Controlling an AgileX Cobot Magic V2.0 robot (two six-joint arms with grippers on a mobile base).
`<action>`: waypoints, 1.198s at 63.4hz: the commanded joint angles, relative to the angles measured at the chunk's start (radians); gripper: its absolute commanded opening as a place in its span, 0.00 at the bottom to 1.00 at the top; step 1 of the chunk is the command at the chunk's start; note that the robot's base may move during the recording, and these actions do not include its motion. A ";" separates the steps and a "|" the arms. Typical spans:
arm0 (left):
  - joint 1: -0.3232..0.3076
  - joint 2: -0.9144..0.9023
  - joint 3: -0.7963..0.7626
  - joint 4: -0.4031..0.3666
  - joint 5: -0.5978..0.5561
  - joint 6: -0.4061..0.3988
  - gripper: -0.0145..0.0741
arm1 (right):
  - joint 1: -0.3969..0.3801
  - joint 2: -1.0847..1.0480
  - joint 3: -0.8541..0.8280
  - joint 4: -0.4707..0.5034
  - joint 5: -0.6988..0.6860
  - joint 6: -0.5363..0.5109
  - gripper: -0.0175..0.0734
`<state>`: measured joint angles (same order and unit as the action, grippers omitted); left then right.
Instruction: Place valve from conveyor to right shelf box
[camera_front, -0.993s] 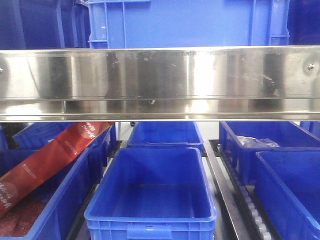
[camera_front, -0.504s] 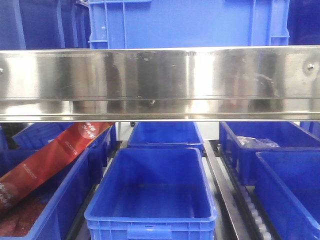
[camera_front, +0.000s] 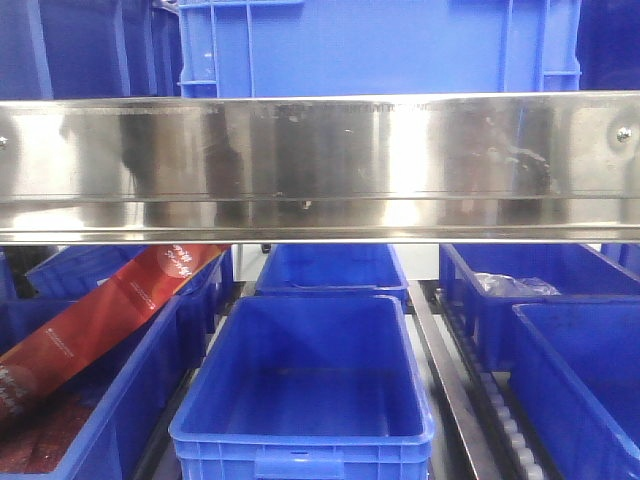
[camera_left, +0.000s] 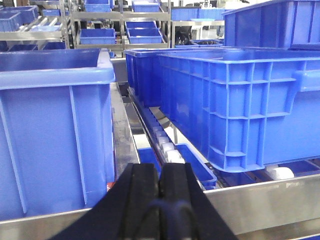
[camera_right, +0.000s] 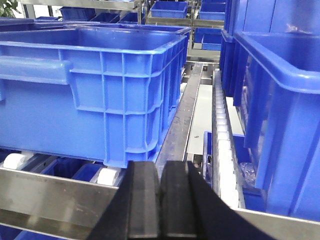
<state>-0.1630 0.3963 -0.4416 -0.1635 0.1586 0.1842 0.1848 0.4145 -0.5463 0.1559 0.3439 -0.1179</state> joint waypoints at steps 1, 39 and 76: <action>0.002 -0.005 0.001 -0.008 -0.019 -0.004 0.04 | -0.004 -0.006 0.001 -0.003 -0.030 0.000 0.01; 0.018 -0.019 0.015 0.112 -0.021 -0.008 0.04 | -0.004 -0.006 0.001 -0.003 -0.032 0.000 0.01; 0.245 -0.386 0.434 0.146 -0.130 -0.133 0.04 | -0.004 -0.006 0.001 -0.003 -0.034 0.000 0.01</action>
<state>0.0805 0.0515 -0.0727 -0.0187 0.0873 0.0581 0.1848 0.4145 -0.5463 0.1559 0.3300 -0.1179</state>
